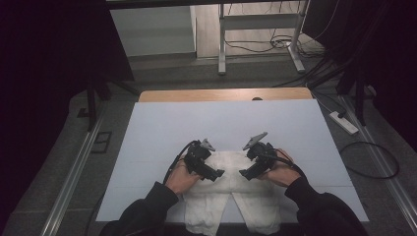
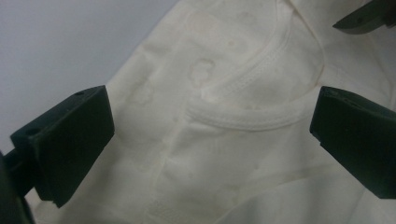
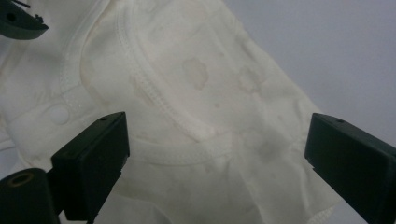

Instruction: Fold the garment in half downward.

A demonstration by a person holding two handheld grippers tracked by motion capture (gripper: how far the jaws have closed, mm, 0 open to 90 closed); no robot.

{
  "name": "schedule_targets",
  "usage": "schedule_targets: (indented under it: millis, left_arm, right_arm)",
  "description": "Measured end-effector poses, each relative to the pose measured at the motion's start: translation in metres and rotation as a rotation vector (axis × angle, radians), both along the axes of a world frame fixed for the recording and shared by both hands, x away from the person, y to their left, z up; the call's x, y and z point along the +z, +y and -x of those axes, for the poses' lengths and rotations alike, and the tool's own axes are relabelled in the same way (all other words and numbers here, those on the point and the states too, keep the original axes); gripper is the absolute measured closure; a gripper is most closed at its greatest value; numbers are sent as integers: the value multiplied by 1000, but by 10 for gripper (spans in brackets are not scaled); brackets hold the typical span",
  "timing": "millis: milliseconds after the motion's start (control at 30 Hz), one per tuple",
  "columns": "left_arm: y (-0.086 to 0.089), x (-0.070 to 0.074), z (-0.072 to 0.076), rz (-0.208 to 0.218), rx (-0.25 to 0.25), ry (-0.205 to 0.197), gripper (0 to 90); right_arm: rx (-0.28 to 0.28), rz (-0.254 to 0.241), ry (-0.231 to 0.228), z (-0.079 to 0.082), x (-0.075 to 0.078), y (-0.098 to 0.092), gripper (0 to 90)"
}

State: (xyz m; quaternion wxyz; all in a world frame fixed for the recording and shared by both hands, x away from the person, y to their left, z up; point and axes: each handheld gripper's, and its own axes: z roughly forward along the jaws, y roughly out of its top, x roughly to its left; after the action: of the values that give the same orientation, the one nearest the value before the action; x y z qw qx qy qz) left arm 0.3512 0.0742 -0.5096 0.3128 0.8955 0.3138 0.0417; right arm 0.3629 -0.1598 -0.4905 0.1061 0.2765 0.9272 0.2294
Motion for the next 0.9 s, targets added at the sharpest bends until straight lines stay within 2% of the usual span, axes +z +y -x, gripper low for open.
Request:
schedule_targets:
  millis: [167, 267, 433, 567, 800, 900]
  left_arm:
    - [-1, -5, 0, -3, -2, 5, 5]
    - [-1, -8, 1, -34, -10, -6, 69]
    - [3, -10, 0, -23, -9, -1, 317]
    - [2, -11, 1, -39, -21, -3, 484]
    - [-5, -10, 5, -65, -57, -5, 669]
    - [-6, -9, 5, -46, -56, 15, 767]
  right_arm:
    - [15, 9, 13, 1, -7, -2, 153]
    - [23, 19, 19, 0, -10, -4, 226]
    - [51, 23, 35, 0, -13, -5, 370]
    - [67, 14, 57, 1, -12, -5, 492]
    - [95, 16, 85, 3, -10, -4, 698]
    - [112, 18, 83, 4, -9, -4, 804]
